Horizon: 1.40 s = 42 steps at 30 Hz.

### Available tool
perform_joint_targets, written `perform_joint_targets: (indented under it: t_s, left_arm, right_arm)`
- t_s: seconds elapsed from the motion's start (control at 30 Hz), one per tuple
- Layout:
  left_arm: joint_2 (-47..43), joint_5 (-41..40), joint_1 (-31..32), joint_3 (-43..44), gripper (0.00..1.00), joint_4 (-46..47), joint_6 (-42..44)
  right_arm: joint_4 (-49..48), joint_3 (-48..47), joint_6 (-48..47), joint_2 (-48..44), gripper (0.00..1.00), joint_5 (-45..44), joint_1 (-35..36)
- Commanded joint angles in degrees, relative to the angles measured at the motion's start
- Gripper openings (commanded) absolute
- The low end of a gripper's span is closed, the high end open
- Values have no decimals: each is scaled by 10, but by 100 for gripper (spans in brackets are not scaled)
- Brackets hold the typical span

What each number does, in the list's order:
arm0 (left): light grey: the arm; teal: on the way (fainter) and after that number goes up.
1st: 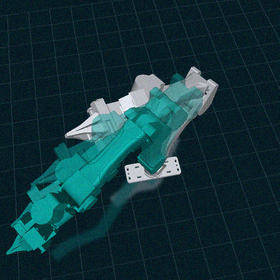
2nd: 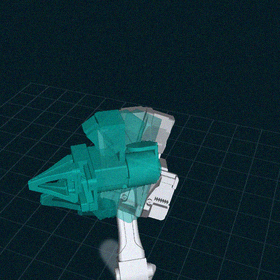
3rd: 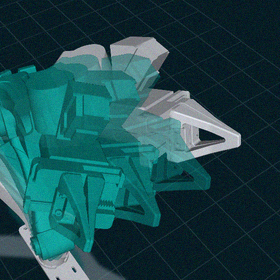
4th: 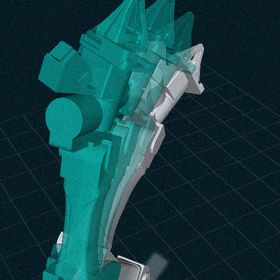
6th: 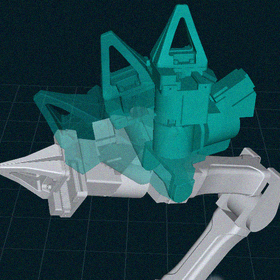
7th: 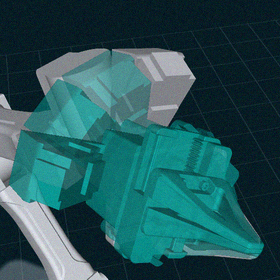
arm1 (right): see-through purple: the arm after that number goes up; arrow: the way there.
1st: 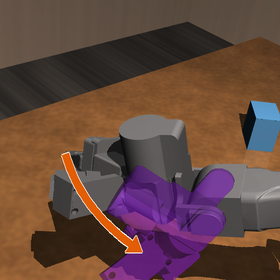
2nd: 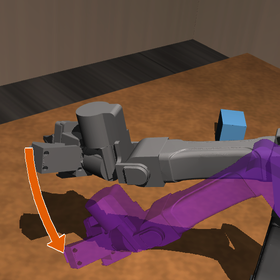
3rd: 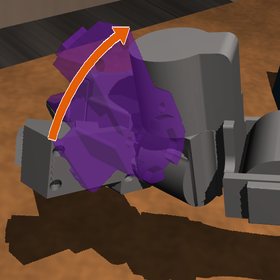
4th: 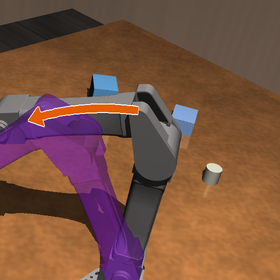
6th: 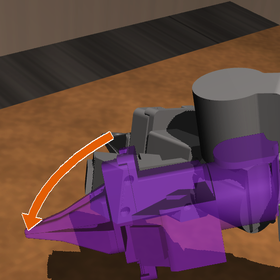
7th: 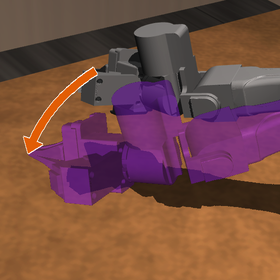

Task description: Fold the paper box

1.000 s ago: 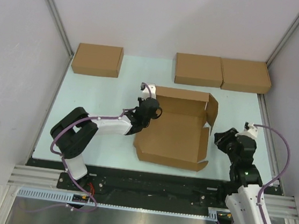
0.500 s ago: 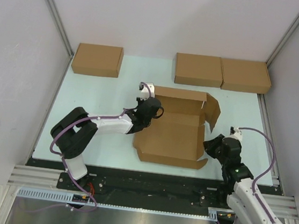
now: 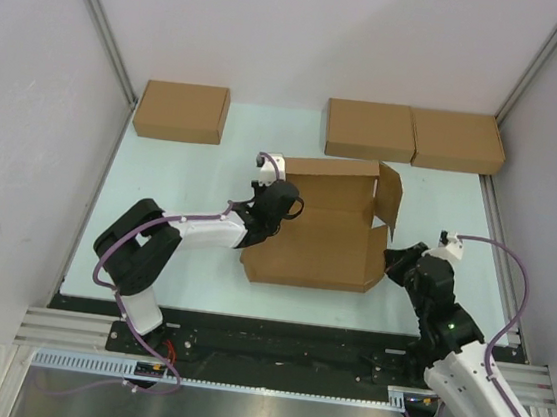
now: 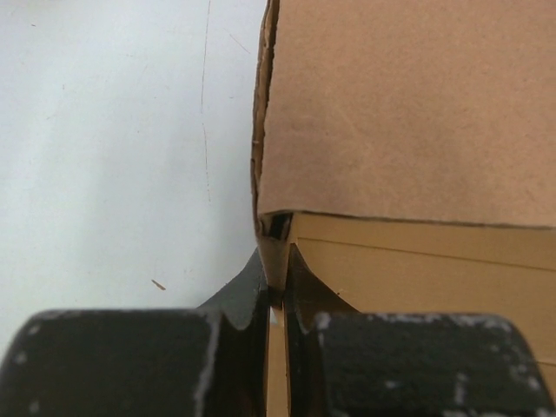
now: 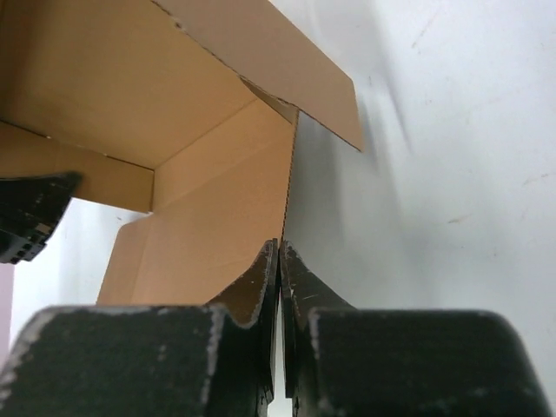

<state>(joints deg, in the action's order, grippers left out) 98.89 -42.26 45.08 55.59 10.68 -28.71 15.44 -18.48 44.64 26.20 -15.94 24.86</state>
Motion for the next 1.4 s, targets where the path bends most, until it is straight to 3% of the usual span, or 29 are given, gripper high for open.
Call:
perform_joint_targets:
  t_s: [0.0, 0.07, 0.1, 0.17, 0.27, 0.37, 0.4, 0.5, 0.6, 0.73, 0.97, 1.37]
  left_arm:
    - [4, -18, -6, -7, 0, -48, -6]
    - [5, -18, -6, -8, 0, -48, -7]
    - [4, -18, -6, -11, 0, -47, -7]
    - [4, -20, -6, -12, 0, -44, -5]
    - [6, -19, -6, -10, 0, -40, -3]
    - [7, -17, -6, -6, 0, -40, -4]
    - [7, -16, -6, -6, 0, -40, -5]
    - [1, -18, -6, -15, 0, -34, -8]
    - [-14, -20, -6, -40, 0, -12, -19]
    - [-30, -26, -7, -73, 0, 30, -28]
    - [-35, -14, -11, -71, 0, 36, -26]
    - [-47, 5, -16, -132, 0, 101, -57]
  right_arm:
    - [37, -29, 14, 21, 3, -56, 19]
    - [49, -33, 17, 25, 9, -63, 23]
    - [61, -38, 15, 20, 21, -70, 26]
    - [77, -46, 9, 9, 32, -85, 26]
    - [91, -57, 0, -11, 38, -90, 26]
    - [68, -53, 0, 1, 31, -72, 26]
    - [46, -52, 1, 26, 22, -66, 26]
    - [-9, -34, 14, 77, 6, -60, 25]
    - [-92, -8, 32, 144, 1, -44, 20]
    - [-141, -2, 49, 219, 0, -29, -2]
    - [-129, 5, 85, 284, 0, -13, -68]
    - [-198, 78, 123, 309, 0, 69, -144]
